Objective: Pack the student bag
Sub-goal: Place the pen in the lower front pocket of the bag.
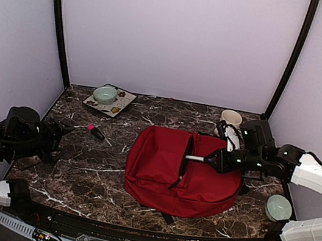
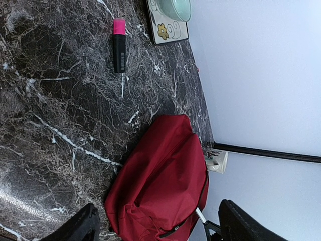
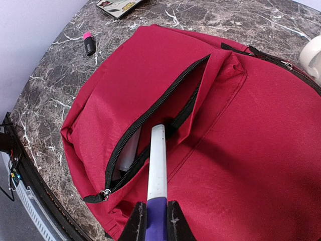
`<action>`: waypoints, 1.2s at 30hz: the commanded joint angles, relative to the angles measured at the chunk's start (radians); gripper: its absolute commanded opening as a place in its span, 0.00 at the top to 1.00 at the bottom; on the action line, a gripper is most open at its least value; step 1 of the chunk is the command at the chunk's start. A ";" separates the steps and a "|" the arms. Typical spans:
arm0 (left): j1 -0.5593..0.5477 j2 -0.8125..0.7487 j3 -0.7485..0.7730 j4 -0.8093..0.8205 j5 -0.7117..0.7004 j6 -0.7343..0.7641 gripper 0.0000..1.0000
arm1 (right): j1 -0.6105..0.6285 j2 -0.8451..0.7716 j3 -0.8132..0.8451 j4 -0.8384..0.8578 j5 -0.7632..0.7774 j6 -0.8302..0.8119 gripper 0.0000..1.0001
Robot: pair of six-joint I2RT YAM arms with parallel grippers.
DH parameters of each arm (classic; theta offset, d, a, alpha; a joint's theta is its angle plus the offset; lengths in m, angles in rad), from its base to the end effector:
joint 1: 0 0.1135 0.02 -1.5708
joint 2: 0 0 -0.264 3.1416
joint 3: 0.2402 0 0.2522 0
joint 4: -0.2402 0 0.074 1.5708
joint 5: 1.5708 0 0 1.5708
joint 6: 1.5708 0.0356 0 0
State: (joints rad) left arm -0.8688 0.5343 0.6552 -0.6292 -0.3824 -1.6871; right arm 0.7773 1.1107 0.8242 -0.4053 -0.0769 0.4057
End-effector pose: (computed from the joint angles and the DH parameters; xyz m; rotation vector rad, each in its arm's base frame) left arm 0.0891 -0.0848 0.2850 -1.1281 1.9593 -1.1383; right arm 0.1685 0.1696 0.2685 -0.4781 2.3126 0.6944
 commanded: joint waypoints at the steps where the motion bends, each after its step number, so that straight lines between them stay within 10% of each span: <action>1: -0.004 -0.010 -0.002 0.007 -0.014 0.011 0.16 | -0.005 0.026 0.012 0.067 -0.024 0.015 1.00; 36: -0.004 0.033 -0.007 0.135 0.077 0.107 0.19 | -0.007 0.160 -0.296 0.854 -0.111 0.153 1.00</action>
State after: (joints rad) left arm -0.8688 0.5415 0.6327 -0.5217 -0.3321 -1.6249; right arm 0.7757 1.2518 0.5465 0.3111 -0.2089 0.5373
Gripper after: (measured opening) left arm 0.810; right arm 0.104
